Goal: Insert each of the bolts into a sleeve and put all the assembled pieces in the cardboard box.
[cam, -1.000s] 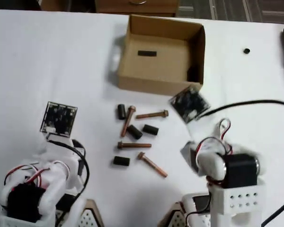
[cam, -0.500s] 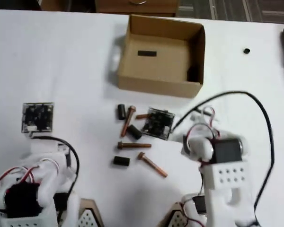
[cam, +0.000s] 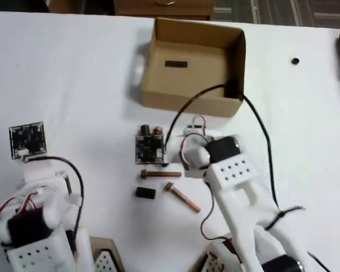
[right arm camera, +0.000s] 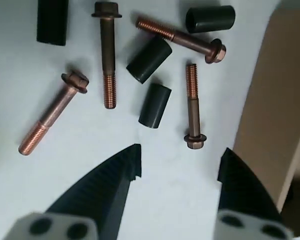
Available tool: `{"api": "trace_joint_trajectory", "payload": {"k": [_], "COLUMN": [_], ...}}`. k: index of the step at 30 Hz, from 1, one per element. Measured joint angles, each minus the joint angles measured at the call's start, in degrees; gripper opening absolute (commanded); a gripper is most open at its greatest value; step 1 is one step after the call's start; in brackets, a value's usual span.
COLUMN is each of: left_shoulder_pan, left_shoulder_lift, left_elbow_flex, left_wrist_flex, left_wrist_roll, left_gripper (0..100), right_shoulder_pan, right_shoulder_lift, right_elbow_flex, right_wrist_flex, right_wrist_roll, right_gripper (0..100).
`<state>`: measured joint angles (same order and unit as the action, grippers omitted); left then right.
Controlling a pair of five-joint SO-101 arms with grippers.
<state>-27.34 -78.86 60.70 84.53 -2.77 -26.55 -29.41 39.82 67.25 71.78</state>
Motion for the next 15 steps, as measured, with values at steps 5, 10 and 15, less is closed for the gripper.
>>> {"api": "trace_joint_trajectory", "payload": {"k": [5, 10, 15], "left_shoulder_pan": [-0.4, -0.4, -0.4], "left_shoulder_lift": [0.3, 0.1, 0.0], "left_elbow_flex": [8.4, 11.9, 16.1], "left_wrist_flex": [-5.6, -8.0, -11.0], "left_wrist_roll": [0.0, 0.0, 0.0], "left_gripper": [2, 2, 2], "right_shoulder_pan": [-0.4, -3.6, -6.2], "right_shoulder_lift": [6.3, 11.6, 14.8], "right_elbow_flex": [0.0, 0.0, 0.0], "right_wrist_flex": [-7.1, -11.5, -11.6], "right_wrist_roll": [-5.2, -12.3, -16.4], "right_gripper": [24.4, 24.4, 24.4]}}
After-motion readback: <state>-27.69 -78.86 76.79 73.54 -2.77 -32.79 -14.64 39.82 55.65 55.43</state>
